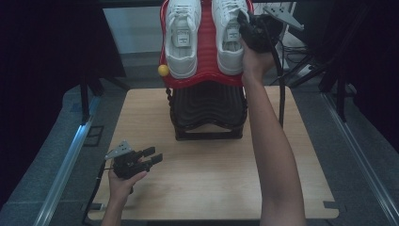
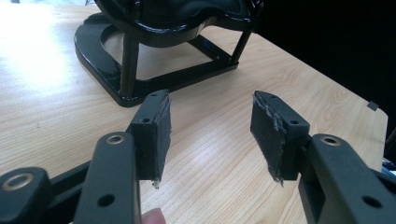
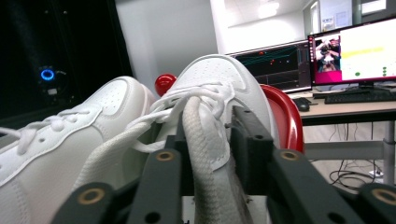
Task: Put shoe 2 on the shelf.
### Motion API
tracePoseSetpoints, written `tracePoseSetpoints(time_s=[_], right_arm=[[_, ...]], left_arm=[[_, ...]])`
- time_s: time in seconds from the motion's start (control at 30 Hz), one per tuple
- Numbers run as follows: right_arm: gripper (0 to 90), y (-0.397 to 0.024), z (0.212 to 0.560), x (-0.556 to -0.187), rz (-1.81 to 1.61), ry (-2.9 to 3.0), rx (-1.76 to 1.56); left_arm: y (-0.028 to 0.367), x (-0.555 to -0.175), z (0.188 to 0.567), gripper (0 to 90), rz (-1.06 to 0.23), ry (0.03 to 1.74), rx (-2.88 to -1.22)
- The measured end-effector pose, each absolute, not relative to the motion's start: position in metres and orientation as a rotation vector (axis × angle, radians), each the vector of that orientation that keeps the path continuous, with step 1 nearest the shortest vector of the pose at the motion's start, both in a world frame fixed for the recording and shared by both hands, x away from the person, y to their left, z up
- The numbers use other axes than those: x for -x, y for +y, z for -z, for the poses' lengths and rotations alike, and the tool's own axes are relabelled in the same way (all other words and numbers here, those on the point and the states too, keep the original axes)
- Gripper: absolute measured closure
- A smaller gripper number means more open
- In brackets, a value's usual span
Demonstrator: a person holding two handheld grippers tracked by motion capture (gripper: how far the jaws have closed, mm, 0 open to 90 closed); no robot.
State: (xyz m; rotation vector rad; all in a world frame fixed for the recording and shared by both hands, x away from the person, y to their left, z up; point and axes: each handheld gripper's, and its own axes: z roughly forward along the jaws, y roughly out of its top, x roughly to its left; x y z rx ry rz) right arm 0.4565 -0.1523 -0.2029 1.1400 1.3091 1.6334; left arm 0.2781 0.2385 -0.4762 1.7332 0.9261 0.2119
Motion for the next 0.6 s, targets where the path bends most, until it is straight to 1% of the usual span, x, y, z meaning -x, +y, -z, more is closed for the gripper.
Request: tracePoseSetpoints(time_s=[0.03, 0.1, 0.2, 0.37, 0.6], right_arm=[[66.8, -0.152, 0.203, -0.456, -1.641, 1.319, -1.136], [56.7, -0.154, 0.203, -0.456, -1.662, 1.352, -1.135], [47.4, -0.159, 0.201, -0.455, -1.700, 1.390, -1.149], [43.5, -0.171, 0.197, -0.445, -1.738, 1.395, -1.128], [43.5, -0.197, 0.192, -0.423, -1.802, 1.395, -1.095]], left_arm=[[0.239, -0.278, 0.476, 48.2, -0.215, 0.925, -1.733], [0.239, -0.278, 0.476, 48.2, -0.214, 0.923, -1.733], [0.238, -0.278, 0.477, 48.2, -0.212, 0.925, -1.737], [0.236, -0.278, 0.477, 48.2, -0.202, 0.923, -1.733], [0.237, -0.277, 0.476, 48.3, -0.201, 0.931, -1.723]])
